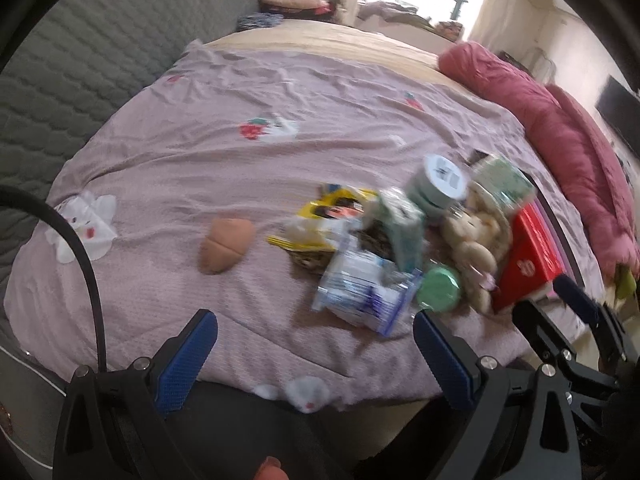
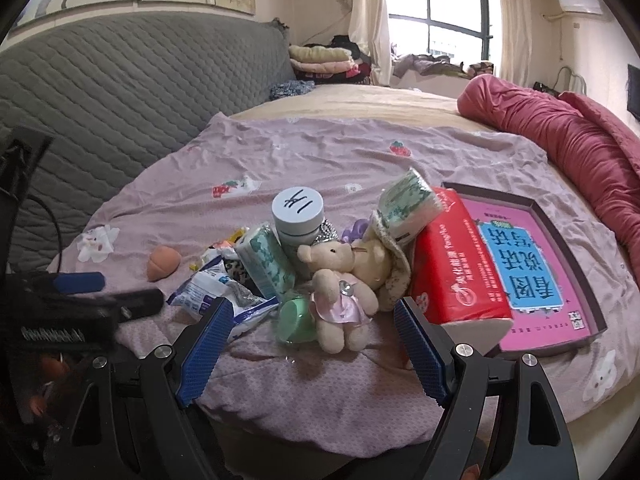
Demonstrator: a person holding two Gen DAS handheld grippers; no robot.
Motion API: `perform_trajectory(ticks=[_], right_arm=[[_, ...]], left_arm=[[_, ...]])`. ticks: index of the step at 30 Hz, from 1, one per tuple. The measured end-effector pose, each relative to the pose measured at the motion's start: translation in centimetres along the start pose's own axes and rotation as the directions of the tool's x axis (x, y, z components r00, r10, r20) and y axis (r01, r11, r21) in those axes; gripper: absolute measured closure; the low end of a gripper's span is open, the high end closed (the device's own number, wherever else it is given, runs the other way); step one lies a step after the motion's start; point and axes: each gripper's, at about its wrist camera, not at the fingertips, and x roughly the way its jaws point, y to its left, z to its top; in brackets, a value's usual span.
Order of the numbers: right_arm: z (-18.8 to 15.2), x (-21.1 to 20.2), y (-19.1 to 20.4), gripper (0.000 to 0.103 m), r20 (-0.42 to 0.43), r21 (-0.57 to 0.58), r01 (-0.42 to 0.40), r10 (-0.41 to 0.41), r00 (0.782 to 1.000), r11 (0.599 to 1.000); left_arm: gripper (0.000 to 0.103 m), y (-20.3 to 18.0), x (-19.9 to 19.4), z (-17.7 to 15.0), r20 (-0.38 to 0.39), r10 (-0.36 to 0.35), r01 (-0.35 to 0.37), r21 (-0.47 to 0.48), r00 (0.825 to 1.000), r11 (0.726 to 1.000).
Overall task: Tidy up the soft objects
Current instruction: 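Move left tool to the peach sponge while right tool moves to the teddy bear, then close left gripper on the peach sponge while right gripper closes on the teddy bear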
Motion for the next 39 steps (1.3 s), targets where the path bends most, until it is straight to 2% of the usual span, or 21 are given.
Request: perform_trajectory(ticks=[1,2,8,14,18,21,25,28,32,34,35,37,39], right_arm=[[0.1,0.5,0.0,0.020,0.012,-0.007,0.007,-0.006,1.000,1.000],[0.2,0.8,0.1,0.020,0.016,0.024,-0.026,0.026,1.000,0.999],[0.7,2.6,-0.5,0.020,-0.013,0.018,-0.005,0.005,1.000,1.000],[0.6,3.7,-1.2,0.020,-0.035,0.026,0.005,-0.004,0.999,1.000],[0.5,4.6,-1.3,0.020,-0.039,0.028,0.007,-0.006,0.999,1.000],[0.4,5.3,-1.2,0.020,-0.058,0.030,0.001,0.001,0.998,1.000],[0.3,5.9,-1.3,0.020,-0.053,0.035,0.006,-0.004,0.999,0.999],[0.5,6.4,-1.5,0.020,-0.050,0.049,0.013,-0.011,0.999,0.999],[0.5,7.4,-1.8,0.020,-0.070,0.064,0.030,-0.026,0.997,0.998],[0.6,7.8,-1.4,0.022,-0.068,0.035,0.045,-0.042,0.997,0.998],[0.6,7.9,-1.4,0.026,-0.064,0.020,0.052,-0.051,0.997,0.998],[0.6,8.2,-1.1,0.031,-0.060,-0.011,0.090,-0.090,0.994,0.996],[0.5,8.3,-1.0,0.040,-0.058,-0.030,0.116,-0.118,0.991,0.993]], left_arm=[[0.004,0.6,0.2,0.2,-0.002,0.003,-0.003,-0.012,1.000,1.000],[0.004,1.3,0.4,0.3,-0.005,0.009,-0.009,-0.026,1.000,1.000],[0.004,6.1,2.3,1.2,-0.042,0.023,-0.027,-0.098,0.999,0.995],[0.004,8.5,4.9,2.1,-0.071,0.036,-0.044,-0.120,0.997,0.992],[0.007,8.4,6.7,3.2,-0.067,0.069,-0.074,-0.069,0.995,0.995],[0.013,8.3,8.4,3.8,-0.102,0.033,-0.039,-0.053,0.994,0.998],[0.016,7.4,9.6,3.9,-0.108,0.060,-0.062,-0.014,0.992,0.998],[0.016,7.1,10.3,3.9,-0.108,0.033,-0.035,-0.015,0.994,0.999],[0.017,7.1,11.4,3.5,-0.145,0.007,-0.011,-0.027,0.989,1.000],[0.023,7.0,11.6,3.3,-0.141,0.019,-0.022,-0.025,0.990,0.999],[0.025,7.0,11.6,3.3,-0.137,0.026,-0.029,-0.021,0.990,0.999],[0.036,6.7,11.5,3.3,-0.120,0.029,-0.031,-0.015,0.992,0.999],[0.043,6.5,11.4,3.2,-0.113,0.033,-0.035,-0.009,0.993,0.999]])
